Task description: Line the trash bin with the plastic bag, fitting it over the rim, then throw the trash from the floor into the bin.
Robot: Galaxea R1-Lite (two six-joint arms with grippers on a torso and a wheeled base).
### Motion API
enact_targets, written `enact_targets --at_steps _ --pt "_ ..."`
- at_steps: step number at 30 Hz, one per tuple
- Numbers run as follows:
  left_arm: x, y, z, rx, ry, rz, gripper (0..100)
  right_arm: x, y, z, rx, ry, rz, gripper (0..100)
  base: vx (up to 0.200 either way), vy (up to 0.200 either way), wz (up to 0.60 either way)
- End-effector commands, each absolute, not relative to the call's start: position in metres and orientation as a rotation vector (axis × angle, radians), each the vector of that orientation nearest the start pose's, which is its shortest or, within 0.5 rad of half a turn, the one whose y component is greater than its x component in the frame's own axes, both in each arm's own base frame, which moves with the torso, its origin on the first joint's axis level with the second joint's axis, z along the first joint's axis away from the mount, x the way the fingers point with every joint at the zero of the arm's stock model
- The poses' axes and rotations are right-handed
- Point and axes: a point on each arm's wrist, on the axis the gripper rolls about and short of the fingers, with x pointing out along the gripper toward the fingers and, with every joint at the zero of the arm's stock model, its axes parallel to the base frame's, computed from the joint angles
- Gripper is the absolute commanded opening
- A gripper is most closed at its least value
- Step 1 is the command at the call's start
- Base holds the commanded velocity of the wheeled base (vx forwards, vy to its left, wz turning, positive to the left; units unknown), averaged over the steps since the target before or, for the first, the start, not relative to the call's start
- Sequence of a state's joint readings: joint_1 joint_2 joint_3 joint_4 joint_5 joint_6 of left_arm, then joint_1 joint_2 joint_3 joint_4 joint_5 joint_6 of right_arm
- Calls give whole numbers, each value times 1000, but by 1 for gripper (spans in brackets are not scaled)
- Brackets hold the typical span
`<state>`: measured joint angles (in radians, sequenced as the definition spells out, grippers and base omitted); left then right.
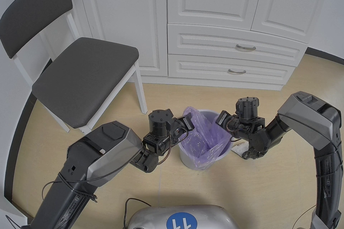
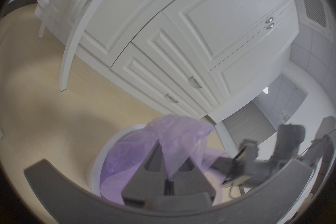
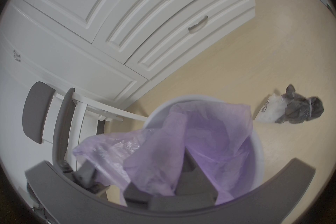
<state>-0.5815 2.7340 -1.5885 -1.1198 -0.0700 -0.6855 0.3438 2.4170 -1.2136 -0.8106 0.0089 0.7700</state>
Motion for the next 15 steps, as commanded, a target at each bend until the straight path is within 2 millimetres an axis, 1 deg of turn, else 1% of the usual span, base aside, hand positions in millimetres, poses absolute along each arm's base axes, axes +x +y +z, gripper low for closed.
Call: enact_targets --at_steps 1,3,4,5,6,7,9,10,11,12,13,14,15 --pt "454 -307 -35 -570 328 -569 0 421 127 53 614 442 168 0 0 0 0" --pt "463 -312 -39 -542 316 -533 0 422 117 52 587 441 153 0 0 0 0" --pt "464 -312 -46 -520 331 -508 0 422 112 49 568 447 144 0 0 0 0" --pt "466 -309 -48 -503 333 -486 0 421 107 47 539 449 138 0 0 0 0" --pt "466 -309 -48 -503 333 -486 0 421 107 47 539 449 138 0 0 0 0" --pt "468 -307 -42 -500 314 -472 0 420 97 43 474 455 127 0 0 0 0" --pt "470 -299 -30 -506 293 -450 0 415 88 43 393 448 127 0 0 0 0" --pt "470 -297 -27 -509 290 -447 0 414 87 44 381 448 127 0 0 0 0" --pt "470 -289 -12 -518 273 -440 0 409 78 48 334 446 122 0 0 0 0" --pt "467 -284 -4 -518 272 -442 0 405 75 48 307 452 121 0 0 0 0" --pt "467 -283 -2 -519 269 -442 0 405 74 49 304 452 120 0 0 0 0" --pt "462 -275 13 -518 266 -450 0 401 69 49 267 456 115 0 0 0 0" --pt "455 -269 23 -514 283 -464 0 399 64 49 232 458 112 0 0 0 0"
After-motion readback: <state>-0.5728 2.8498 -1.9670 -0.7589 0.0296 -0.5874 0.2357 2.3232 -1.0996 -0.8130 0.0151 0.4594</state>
